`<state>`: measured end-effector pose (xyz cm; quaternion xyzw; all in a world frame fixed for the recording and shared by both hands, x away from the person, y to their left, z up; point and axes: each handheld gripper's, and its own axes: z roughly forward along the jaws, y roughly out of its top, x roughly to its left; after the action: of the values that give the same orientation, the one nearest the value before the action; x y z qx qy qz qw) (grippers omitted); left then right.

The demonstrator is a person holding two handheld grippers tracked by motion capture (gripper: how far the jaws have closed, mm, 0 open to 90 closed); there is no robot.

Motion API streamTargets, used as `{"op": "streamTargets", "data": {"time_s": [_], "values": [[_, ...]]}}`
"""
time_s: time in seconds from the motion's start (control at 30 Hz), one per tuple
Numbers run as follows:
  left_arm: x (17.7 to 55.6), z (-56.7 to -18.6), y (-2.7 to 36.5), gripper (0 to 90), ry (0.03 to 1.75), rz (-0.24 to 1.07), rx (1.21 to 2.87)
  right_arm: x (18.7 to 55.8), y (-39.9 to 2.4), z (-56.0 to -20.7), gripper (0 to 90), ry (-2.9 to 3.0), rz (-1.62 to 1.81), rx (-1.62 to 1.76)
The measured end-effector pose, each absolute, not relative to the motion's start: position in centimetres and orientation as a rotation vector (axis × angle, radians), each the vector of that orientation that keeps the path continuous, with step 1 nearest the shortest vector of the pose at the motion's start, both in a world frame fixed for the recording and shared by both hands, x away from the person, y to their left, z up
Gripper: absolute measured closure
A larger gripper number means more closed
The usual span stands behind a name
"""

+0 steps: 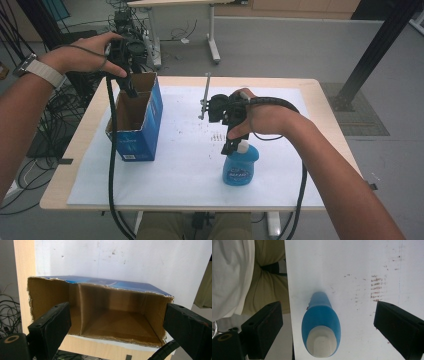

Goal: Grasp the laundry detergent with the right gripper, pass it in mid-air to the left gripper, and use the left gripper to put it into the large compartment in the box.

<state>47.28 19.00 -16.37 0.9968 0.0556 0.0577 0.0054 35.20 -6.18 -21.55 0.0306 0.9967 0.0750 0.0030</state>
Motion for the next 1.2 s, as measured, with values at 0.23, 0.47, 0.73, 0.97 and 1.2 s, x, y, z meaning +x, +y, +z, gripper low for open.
{"op": "streamTargets", "data": {"time_s": [0.23, 0.47, 0.73, 0.97, 1.2], "values": [[47.2, -16.3, 18.9, 8.3, 0.174, 0.180, 3.122, 35.1, -6.3, -21.4, 7.9, 3.118, 0.245, 0.101], [47.2, -16.3, 18.9, 8.3, 0.173, 0.189, 3.123, 35.0, -6.5, -21.4, 6.6, 3.115, 0.257, 0.099], [47.1, -16.4, 18.9, 8.3, 0.177, 0.188, 3.121, 35.0, -6.7, -21.4, 6.6, 3.122, 0.261, 0.094], [47.2, -16.5, 18.8, 8.3, 0.173, 0.191, 3.122, 34.9, -6.9, -21.3, 6.5, 3.123, 0.278, 0.093], [47.2, -16.6, 18.6, 8.3, 0.174, 0.189, 3.116, 34.9, -7.3, -21.3, 6.4, 3.119, 0.302, 0.104]]}}
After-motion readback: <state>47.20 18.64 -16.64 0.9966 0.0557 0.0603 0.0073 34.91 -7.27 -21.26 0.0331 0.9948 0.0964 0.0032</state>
